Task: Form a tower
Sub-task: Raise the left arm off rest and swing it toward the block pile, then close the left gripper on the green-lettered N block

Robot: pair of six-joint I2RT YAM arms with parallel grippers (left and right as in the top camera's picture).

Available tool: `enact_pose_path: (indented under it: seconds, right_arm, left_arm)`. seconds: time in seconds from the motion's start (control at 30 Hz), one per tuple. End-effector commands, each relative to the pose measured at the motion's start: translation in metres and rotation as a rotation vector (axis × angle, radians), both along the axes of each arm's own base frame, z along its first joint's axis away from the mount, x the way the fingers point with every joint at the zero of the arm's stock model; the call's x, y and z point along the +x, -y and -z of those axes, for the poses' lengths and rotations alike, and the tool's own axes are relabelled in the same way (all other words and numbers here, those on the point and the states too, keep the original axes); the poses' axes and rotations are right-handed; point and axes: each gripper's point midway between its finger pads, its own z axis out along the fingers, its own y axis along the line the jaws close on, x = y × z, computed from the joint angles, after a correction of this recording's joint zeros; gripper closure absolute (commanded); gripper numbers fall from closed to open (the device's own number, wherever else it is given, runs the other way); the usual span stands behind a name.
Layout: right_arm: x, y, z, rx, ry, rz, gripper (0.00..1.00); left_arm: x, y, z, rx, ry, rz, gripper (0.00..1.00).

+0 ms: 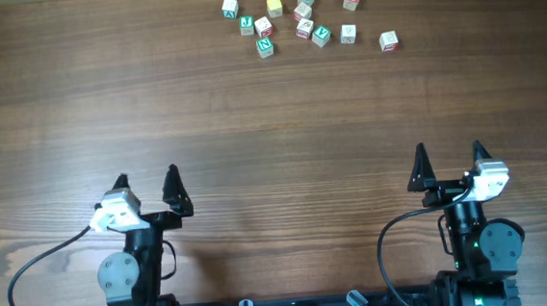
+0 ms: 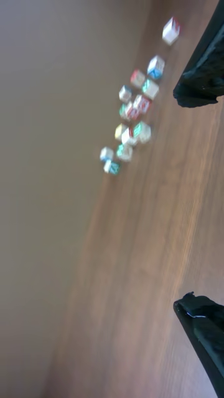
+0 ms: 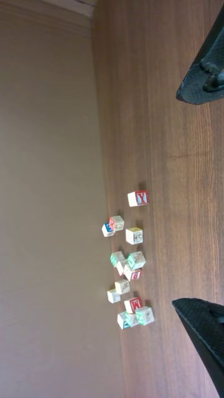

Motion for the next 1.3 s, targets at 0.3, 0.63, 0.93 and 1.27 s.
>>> enact_pose_path:
  seconds: [0.3,0.63,0.93,1.27]
  right_arm:
    - [0.000,0.003,-0.002,-0.019,0.010,0.014,0.00]
    - [0.000,0.003,-0.002,-0.019,0.010,0.014,0.00]
    - [0.000,0.003,-0.002,-0.019,0.010,0.014,0.01]
    - [0.000,0.003,-0.002,-0.019,0.010,0.014,0.00]
  left_arm:
    - [-0.010,0.039,-0.098,0.027,0.088,0.225,0.00]
    - [0.065,0.054,-0.201,-0.037,-0.188,0.348,0.00]
    - [0.188,0.140,-0.199,0.074,-0.465,0.436,0.00]
    - [0.257,0.224,-0.028,0.167,-0.716,0.485,0.00]
